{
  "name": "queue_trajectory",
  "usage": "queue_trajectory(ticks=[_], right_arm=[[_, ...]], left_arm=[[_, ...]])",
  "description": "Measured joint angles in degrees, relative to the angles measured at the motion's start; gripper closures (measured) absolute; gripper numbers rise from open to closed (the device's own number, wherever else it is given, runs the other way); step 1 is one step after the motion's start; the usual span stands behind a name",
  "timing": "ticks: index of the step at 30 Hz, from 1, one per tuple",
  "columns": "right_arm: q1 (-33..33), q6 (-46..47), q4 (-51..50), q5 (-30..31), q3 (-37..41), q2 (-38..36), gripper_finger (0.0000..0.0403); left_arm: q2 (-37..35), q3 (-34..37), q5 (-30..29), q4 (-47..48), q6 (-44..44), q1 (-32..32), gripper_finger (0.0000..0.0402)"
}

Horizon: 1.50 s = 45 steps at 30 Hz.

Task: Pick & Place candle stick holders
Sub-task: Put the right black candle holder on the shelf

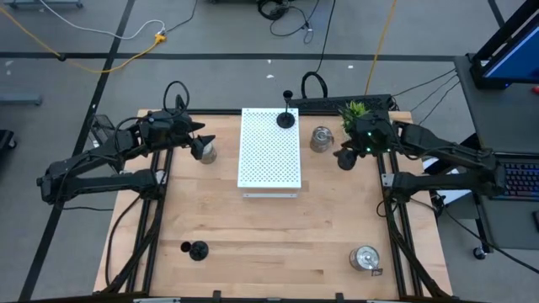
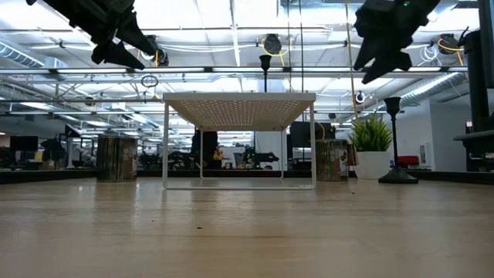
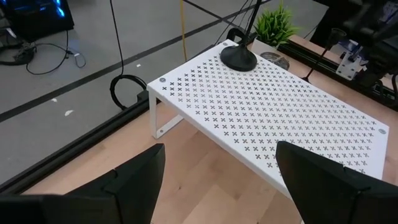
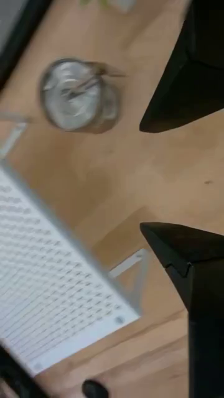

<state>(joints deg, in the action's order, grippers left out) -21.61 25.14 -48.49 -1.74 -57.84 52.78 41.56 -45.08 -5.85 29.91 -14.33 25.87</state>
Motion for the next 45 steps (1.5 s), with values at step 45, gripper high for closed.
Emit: queue_trajectory(ticks=[45], right_arm=[[21.3,39.5,-9.6,28.8,20.7,-14.6,0.0195]], left_arm=[[0.0,0.0,-0.2,0.0,-0.6,0.0,0.0091]])
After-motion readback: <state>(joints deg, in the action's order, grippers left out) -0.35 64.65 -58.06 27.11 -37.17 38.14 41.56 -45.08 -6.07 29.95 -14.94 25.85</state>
